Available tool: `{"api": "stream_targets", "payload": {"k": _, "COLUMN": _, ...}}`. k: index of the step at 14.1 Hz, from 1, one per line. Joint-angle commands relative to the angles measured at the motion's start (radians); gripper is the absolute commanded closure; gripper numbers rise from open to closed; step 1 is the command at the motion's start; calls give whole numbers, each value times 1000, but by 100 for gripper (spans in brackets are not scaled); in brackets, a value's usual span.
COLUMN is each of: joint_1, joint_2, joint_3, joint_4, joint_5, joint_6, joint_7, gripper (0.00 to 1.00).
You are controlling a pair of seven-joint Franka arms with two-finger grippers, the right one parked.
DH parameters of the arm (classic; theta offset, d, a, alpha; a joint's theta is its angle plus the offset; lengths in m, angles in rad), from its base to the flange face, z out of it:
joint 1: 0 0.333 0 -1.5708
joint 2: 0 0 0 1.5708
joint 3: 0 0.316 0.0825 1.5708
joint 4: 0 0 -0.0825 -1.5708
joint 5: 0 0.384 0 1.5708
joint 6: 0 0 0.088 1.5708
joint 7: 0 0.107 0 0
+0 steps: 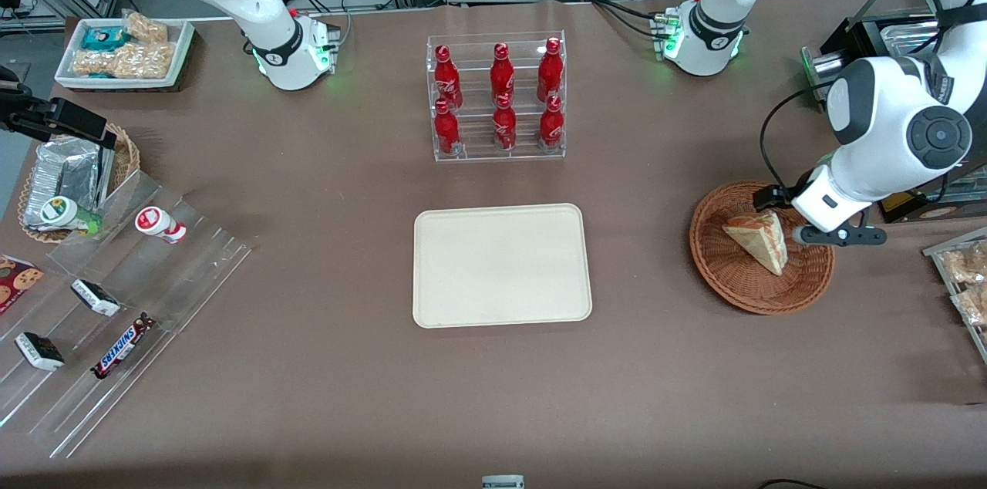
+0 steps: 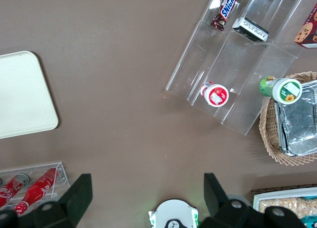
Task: Place sandwich from basket to tray
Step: 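Move the left gripper over the sandwich in the wicker basket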
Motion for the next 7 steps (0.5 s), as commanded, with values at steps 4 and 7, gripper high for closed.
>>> {"api": "stream_targets", "payload": {"k": 4, "joint_1": 27, "joint_2": 29, "joint_3": -7, "joint_4": -43, "joint_5": 13, "joint_6": 125, "joint_7": -523, "gripper": 0}}
{"api": "stream_targets", "payload": {"k": 7, "joint_1": 16, "joint_2": 80, "joint_3": -12, "joint_4": -47, "joint_5": 13, "joint_6": 209, "joint_7": -800, "gripper": 0}}
